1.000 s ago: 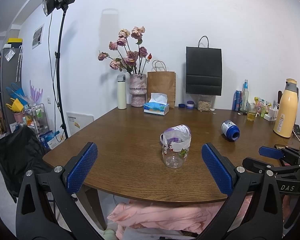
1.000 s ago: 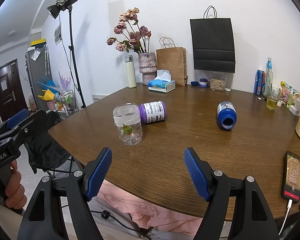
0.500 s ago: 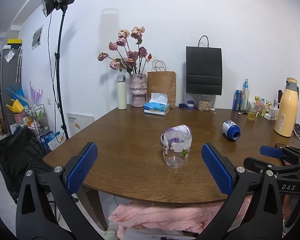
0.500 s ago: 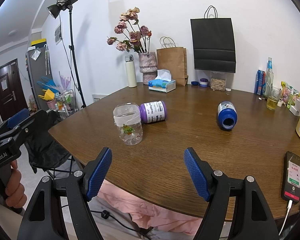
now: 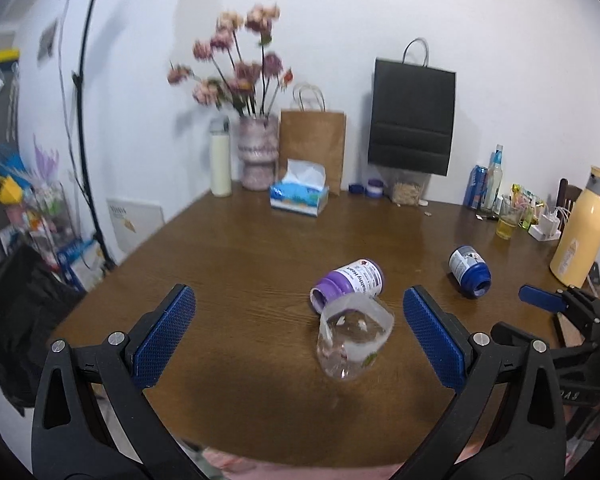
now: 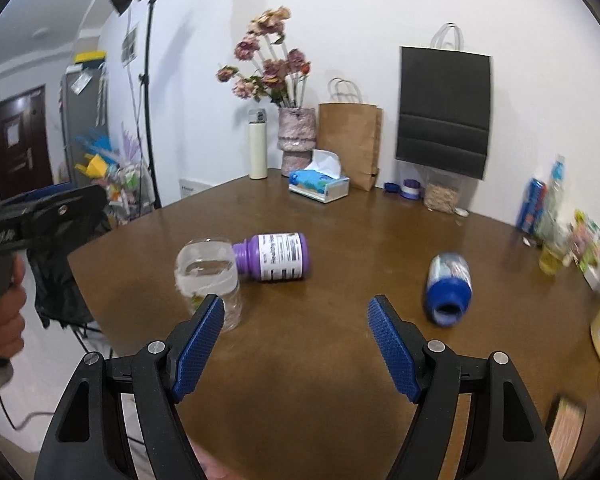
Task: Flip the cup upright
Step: 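Reach the left gripper to the lying purple bottle and close on it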
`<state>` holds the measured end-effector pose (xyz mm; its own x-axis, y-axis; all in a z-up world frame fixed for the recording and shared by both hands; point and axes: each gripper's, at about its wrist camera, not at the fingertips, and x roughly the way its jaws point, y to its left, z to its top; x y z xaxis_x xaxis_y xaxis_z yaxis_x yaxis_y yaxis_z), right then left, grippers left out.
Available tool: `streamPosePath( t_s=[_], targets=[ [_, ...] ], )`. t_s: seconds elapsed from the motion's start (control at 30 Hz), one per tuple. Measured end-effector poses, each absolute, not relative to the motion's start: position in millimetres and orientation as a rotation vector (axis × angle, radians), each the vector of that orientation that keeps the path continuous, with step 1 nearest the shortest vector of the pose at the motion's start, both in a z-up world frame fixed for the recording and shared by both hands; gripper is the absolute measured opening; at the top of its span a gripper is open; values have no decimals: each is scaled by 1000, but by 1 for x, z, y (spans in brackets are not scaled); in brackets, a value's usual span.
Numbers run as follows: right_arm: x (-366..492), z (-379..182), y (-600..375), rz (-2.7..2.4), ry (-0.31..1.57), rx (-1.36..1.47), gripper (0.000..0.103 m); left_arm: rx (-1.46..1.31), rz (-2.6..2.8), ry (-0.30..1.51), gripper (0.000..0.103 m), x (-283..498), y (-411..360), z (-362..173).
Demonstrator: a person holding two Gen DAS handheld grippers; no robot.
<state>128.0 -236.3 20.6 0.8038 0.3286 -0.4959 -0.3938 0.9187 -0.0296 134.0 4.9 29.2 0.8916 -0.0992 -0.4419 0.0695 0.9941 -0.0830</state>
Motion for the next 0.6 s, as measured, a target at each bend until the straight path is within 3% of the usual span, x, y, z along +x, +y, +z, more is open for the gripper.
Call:
streamPosePath(
  t_s=[0.43,0.6],
  targets=[
    [236,-5,-215,451,641,-160,79,116,-483,781,101,295,-26,17],
    [256,-16,-227,403,678,-136,79,223,-575,1000,85,358,-56,-11]
  ],
)
